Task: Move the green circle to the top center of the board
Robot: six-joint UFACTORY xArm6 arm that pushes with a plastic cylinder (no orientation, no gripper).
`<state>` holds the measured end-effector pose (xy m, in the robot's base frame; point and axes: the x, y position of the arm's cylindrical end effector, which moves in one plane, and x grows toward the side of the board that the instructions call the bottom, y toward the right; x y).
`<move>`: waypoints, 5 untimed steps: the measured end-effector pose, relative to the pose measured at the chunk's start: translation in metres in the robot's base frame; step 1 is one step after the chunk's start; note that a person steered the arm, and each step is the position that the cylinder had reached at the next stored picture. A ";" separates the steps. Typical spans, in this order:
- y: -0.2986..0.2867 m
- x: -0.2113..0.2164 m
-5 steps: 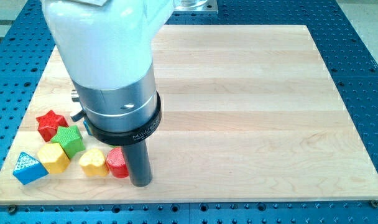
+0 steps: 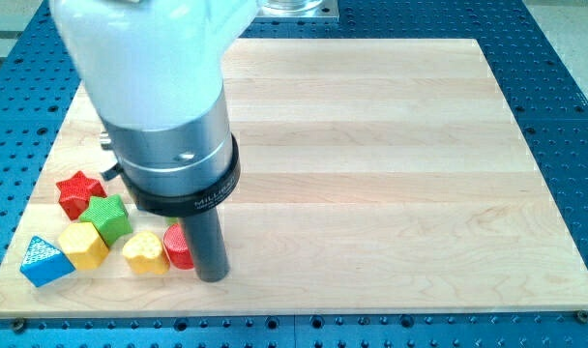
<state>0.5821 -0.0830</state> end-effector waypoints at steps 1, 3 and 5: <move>0.001 0.016; -0.039 0.027; -0.048 -0.059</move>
<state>0.5228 -0.1306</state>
